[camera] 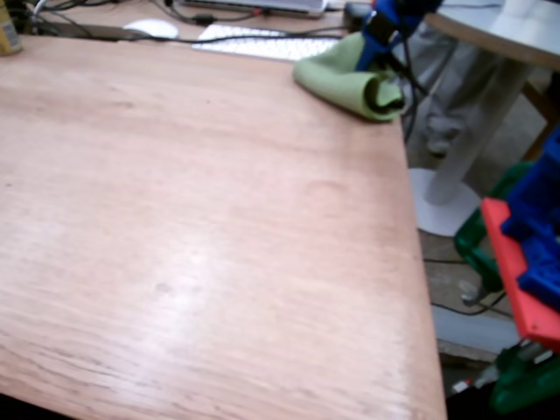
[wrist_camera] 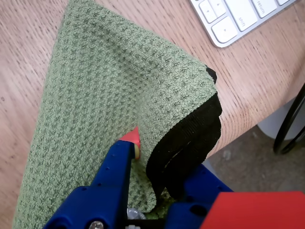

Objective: Clean the table

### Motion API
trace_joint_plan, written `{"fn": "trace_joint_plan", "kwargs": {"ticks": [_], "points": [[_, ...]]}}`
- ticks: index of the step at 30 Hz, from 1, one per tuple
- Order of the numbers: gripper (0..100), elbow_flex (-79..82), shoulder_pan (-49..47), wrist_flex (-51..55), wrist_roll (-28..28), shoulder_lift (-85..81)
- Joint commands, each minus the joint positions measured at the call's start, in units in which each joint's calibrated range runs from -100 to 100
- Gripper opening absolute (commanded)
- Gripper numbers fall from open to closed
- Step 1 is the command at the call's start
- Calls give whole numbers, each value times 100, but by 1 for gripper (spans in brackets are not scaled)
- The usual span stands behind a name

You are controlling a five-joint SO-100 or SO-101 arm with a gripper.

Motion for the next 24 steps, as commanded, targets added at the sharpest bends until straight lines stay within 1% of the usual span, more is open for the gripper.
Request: {"fn": "trace_joint_plan", "kwargs": {"ticks": [1,4,5,7,10,11,13,16,18,20,21,23,24], "points": [[0,-721,153,-99,24,333],[0,-1137,-67,-17,24,144],[0,-1382,-67,0,24,-362],[0,-1382,-219,8,15,-1588],[0,-1382,-1251,24,-54,-2969],[0,-1278,-1843,24,-59,-3424],[0,-693,-3349,33,-63,-4307],[0,827,-5938,33,-73,-5645],[0,1997,-7325,33,-361,-6425],[0,2969,-8375,33,-664,-6888],[0,3290,-8730,33,-752,-6906],[0,3573,-8865,8,-904,-6691],[0,3517,-8865,8,-972,-6245]]}}
